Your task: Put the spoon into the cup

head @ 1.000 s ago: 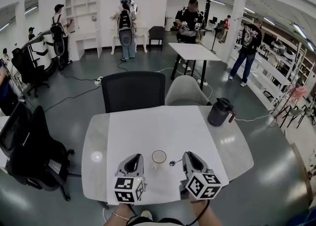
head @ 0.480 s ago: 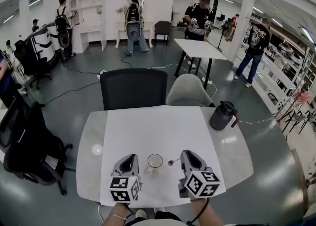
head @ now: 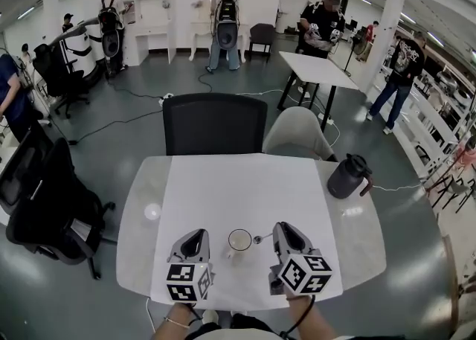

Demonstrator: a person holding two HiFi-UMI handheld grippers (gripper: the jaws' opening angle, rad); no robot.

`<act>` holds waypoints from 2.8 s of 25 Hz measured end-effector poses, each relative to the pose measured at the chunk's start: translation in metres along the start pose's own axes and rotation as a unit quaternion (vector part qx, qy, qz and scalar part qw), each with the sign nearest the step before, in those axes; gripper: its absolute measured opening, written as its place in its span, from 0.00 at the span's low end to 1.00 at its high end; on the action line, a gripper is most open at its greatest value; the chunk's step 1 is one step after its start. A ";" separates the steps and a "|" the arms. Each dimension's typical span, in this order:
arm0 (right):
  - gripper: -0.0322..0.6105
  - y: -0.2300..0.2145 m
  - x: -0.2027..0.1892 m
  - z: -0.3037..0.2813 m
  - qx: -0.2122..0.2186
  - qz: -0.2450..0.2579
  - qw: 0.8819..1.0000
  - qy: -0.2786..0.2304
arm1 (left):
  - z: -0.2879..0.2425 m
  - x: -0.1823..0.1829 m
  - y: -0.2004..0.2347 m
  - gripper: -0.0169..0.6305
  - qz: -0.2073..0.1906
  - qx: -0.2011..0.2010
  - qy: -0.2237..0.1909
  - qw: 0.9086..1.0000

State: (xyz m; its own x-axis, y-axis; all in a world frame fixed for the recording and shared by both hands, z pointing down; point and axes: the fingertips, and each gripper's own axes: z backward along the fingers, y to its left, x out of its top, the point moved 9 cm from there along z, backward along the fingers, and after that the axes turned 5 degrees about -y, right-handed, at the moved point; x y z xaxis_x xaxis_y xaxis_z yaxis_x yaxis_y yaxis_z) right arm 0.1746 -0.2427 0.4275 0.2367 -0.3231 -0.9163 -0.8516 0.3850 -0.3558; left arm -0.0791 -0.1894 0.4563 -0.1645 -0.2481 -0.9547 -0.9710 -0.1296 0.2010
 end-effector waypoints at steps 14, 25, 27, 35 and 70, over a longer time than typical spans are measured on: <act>0.16 0.008 -0.022 -0.034 0.039 -0.007 0.998 0.046 | 0.006 -0.022 0.019 0.06 0.026 0.053 0.022 0.998; 0.16 0.007 -0.052 -0.054 0.047 -0.013 0.995 0.089 | 0.004 -0.047 0.031 0.06 0.050 0.076 0.051 0.995; 0.16 0.005 -0.058 -0.055 0.045 -0.012 0.994 0.097 | 0.003 -0.053 0.032 0.06 0.054 0.078 0.057 0.994; 0.16 0.004 -0.078 -0.063 0.040 -0.013 0.992 0.120 | -0.001 -0.073 0.036 0.06 0.066 0.078 0.078 0.992; 0.16 -0.009 -0.113 -0.062 0.014 -0.013 0.988 0.150 | 0.013 -0.092 0.037 0.06 0.062 0.085 0.099 0.989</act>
State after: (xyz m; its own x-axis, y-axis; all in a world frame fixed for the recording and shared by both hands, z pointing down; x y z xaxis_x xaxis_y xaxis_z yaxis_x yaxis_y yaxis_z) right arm 0.1267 -0.2632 0.5459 0.1044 -0.5733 -0.8127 -0.8326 0.3966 -0.3867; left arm -0.1020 -0.1590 0.5483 -0.2640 -0.4372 -0.8597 -0.9633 0.0736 0.2583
